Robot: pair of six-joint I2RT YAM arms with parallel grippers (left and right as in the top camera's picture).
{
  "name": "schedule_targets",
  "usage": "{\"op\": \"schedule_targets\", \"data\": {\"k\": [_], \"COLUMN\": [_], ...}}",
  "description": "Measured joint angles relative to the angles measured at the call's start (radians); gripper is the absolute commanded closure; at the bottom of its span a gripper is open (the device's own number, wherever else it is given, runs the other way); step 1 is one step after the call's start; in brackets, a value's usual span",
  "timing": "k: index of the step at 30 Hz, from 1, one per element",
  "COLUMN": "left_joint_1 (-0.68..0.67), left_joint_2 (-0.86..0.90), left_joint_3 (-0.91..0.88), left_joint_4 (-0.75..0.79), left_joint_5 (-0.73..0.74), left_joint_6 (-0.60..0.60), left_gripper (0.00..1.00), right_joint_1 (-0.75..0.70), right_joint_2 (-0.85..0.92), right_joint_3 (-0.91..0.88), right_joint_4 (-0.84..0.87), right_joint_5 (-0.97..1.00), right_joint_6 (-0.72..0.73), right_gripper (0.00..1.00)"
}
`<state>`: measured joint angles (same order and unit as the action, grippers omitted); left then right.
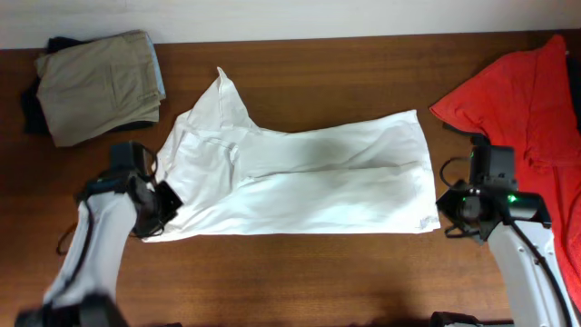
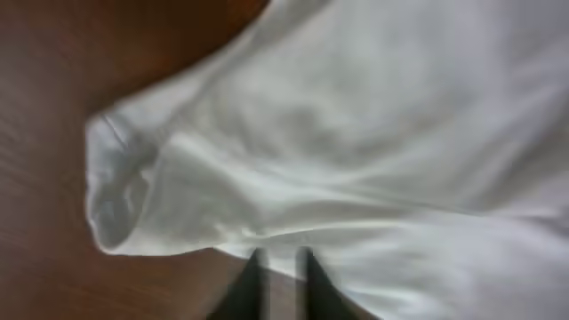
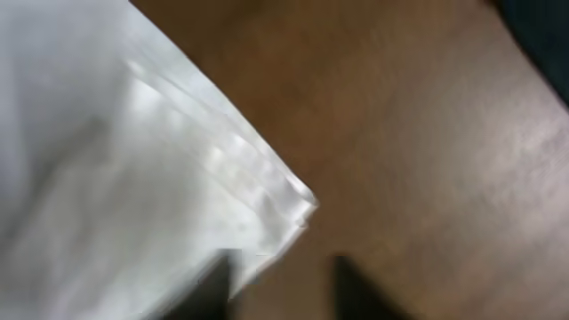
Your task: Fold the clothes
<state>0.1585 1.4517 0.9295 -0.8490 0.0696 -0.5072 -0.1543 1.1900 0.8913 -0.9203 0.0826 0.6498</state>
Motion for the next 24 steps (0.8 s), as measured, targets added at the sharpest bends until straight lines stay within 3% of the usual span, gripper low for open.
{"op": "schedule_targets", "data": {"k": [1, 2, 4, 12, 20, 24], "left_joint_1": [0.000, 0.000, -0.004, -0.138, -0.257, -0.262], "left_joint_2": [-0.039, -0.068, -0.101, -0.038, 0.327, 0.506], "left_joint_3": [0.003, 0.010, 0.033, 0.316, 0.682, 0.767], "left_joint_4": [0.005, 0.007, 0.013, 0.034, 0.049, 0.049], "left_joint_5": [0.000, 0.002, 0.018, 0.152, 0.186, 0.186], "left_joint_6": [-0.002, 0.000, 0.010, 0.097, 0.123, 0.123], "left_gripper": [0.19, 0.07, 0.01, 0.01, 0.01, 0.01], "right_joint_1": [0.000, 0.000, 0.000, 0.000, 0.000, 0.000], "right_joint_2": [0.000, 0.000, 0.002, 0.143, 0.477, 0.636], "right_joint_3": [0.026, 0.053, 0.110, 0.349, 0.397, 0.397], "right_joint_4": [0.018, 0.042, 0.086, 0.380, 0.525, 0.577], "right_joint_5": [-0.010, -0.026, -0.063, -0.271, -0.430, -0.444], "right_joint_6": [-0.018, -0.035, -0.064, -0.100, -0.069, -0.086], "right_gripper": [0.01, 0.01, 0.01, 0.01, 0.01, 0.01]}}
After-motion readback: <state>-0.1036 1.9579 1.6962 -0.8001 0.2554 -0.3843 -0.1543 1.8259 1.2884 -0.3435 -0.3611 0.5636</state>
